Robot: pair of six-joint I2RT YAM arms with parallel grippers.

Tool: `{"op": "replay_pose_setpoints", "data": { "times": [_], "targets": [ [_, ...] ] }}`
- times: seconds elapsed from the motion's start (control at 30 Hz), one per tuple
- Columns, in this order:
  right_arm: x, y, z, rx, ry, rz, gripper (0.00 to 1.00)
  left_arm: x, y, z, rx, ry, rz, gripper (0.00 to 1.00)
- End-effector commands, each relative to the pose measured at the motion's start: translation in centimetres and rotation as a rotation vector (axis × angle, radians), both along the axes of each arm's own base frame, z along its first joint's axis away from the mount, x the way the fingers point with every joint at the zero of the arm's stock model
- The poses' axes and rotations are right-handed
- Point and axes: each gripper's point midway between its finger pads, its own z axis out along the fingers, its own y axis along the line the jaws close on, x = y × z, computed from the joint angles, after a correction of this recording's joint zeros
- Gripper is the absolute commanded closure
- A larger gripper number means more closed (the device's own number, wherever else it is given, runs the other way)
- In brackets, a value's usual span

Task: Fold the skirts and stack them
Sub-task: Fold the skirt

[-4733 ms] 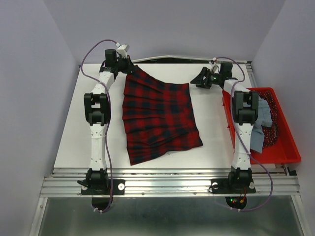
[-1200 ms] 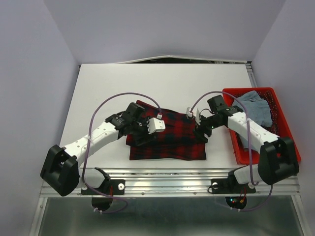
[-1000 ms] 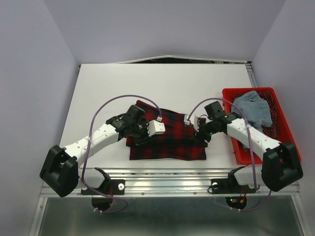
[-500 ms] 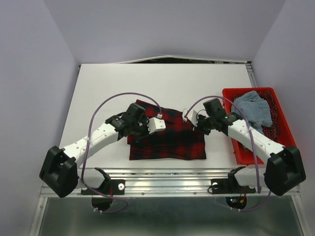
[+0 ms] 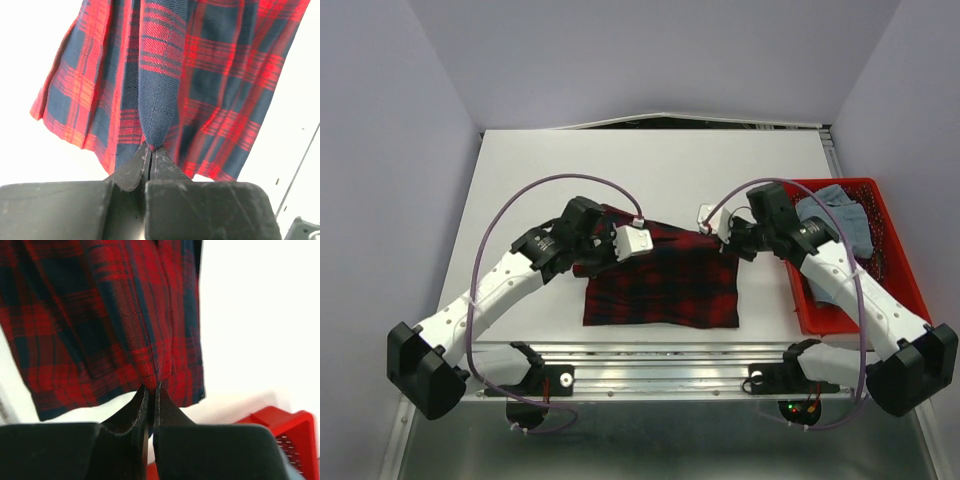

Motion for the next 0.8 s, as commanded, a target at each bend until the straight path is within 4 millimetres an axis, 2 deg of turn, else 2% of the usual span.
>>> {"op": "replay_pose_setpoints", "data": {
  "times": [0.0,0.03,0.07,0.1,0.17,0.23,0.33,0.43,0.47,0.53,0.63,0.67,0.7,0.77],
  "targets": [
    [-5.0,-0.4,-3.7,-0.034,0.132,0.078,0.99,-4.0,0.7,-3.8,0.055,0.123,-0.072,1.00],
    [-5.5,-0.7,-4.7,-0.044,0.147,0.071,0.99,-4.8,0.4,-4.8,0.069,0.138,-0.098,1.00],
    [-6.3,-0.9,-7.0,-0.062,0.172,0.081,0.99,-4.8,-0.1,-5.4,0.066,0.132,-0.106,1.00],
    [-6.7,-0.8,-8.0,-0.072,0.173,0.090,0.99,-5.3,0.3,-7.4,0.110,0.160,-0.098,1.00],
    [-7.4,-0.9,-10.7,-0.094,0.195,0.093,0.99,-5.1,0.0,-9.0,0.141,0.147,-0.105,1.00],
    [-7.9,-0.8,-12.4,-0.106,0.235,0.094,0.99,-5.3,0.2,-11.2,0.181,0.184,-0.102,1.00],
    [-8.5,-0.5,-13.8,-0.095,0.285,0.099,0.97,-4.5,0.2,-13.2,0.225,0.186,-0.075,1.00],
    [-8.8,-0.2,-14.0,-0.079,0.307,0.101,0.94,-3.2,0.5,-14.1,0.267,0.145,-0.045,1.00],
    [-8.5,0.3,-14.1,-0.063,0.302,0.095,0.93,-2.4,0.3,-14.0,0.263,0.113,-0.033,1.00],
    [-7.6,0.4,-14.6,-0.072,0.293,0.064,0.94,-0.8,1.2,-14.6,0.322,0.057,0.012,1.00],
    [-5.2,1.2,-15.0,-0.077,0.257,0.025,0.97,1.9,2.3,-15.3,0.353,0.050,0.098,1.00],
    [-3.6,2.0,-14.2,-0.056,0.227,0.002,0.98,2.6,2.7,-15.2,0.351,0.056,0.121,1.00],
    [-3.0,2.4,-14.7,-0.062,0.242,-0.008,0.98,3.4,2.6,-15.0,0.336,0.064,0.137,1.00],
    [-1.4,3.5,-13.9,-0.034,0.222,-0.022,0.98,4.9,3.8,-14.5,0.315,0.069,0.194,1.00]
  ]
}}
